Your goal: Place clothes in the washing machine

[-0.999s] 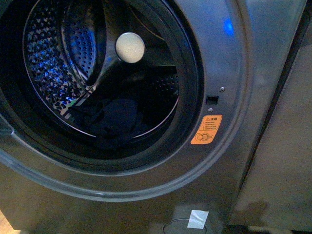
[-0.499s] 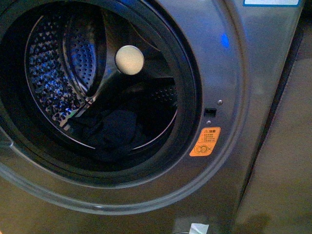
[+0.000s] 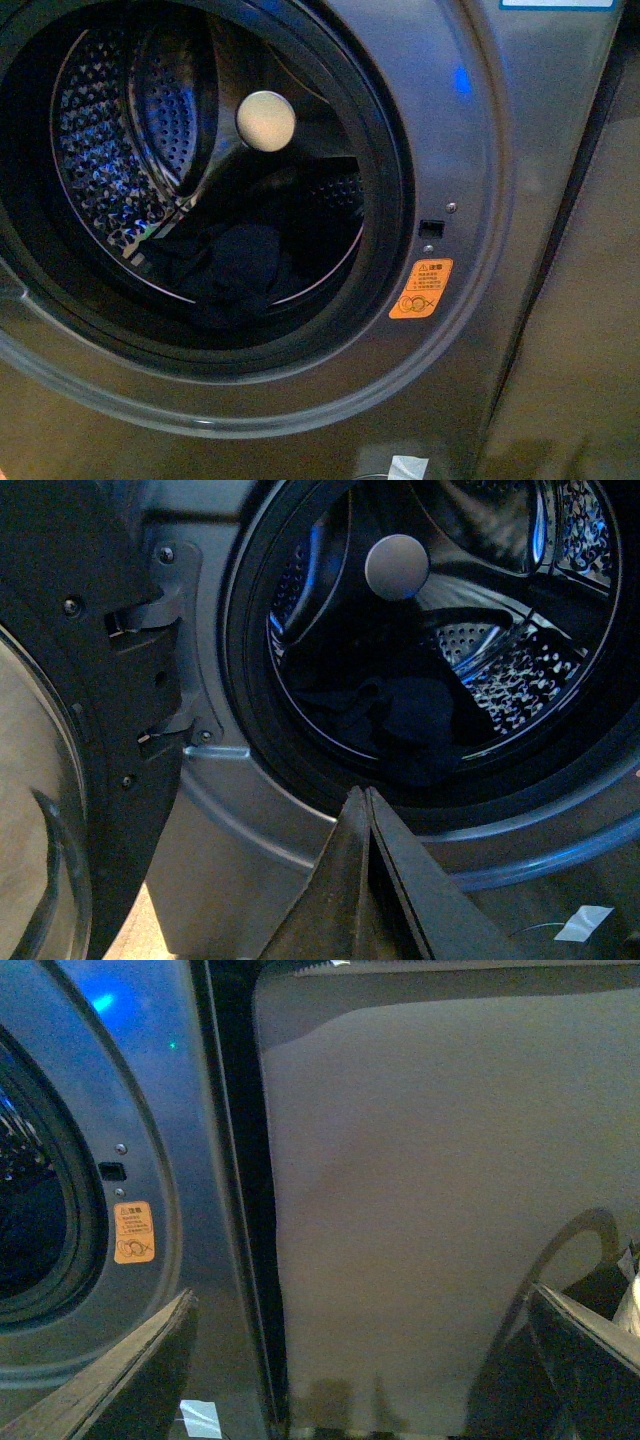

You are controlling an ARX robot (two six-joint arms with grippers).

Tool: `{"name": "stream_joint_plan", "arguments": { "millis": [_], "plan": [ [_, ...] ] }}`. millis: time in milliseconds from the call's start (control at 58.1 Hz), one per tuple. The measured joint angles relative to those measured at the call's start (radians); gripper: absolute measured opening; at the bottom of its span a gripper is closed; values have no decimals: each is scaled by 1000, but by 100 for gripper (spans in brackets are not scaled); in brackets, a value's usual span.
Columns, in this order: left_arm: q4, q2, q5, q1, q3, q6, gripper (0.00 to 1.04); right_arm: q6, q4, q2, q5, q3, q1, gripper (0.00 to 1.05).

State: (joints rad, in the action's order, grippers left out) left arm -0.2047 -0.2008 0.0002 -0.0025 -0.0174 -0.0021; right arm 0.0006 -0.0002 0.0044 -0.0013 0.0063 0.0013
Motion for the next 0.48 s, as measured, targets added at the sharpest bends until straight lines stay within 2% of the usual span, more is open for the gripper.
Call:
{"name": "stream_joint_plan", "arguments": {
  "millis": [103, 172, 431, 482],
  "plan": [
    [26, 25, 0, 0, 0, 0, 4, 0, 0, 0, 0, 0, 0, 97],
    [181, 150, 0, 0, 0, 0, 4, 0, 0, 0, 0, 0, 0, 97],
    [202, 195, 0, 0, 0, -1, 4, 0, 0, 0, 0, 0, 0, 97],
    [202, 195, 0, 0, 0, 0, 16, 0, 0, 0, 0, 0, 0, 97]
  ]
}}
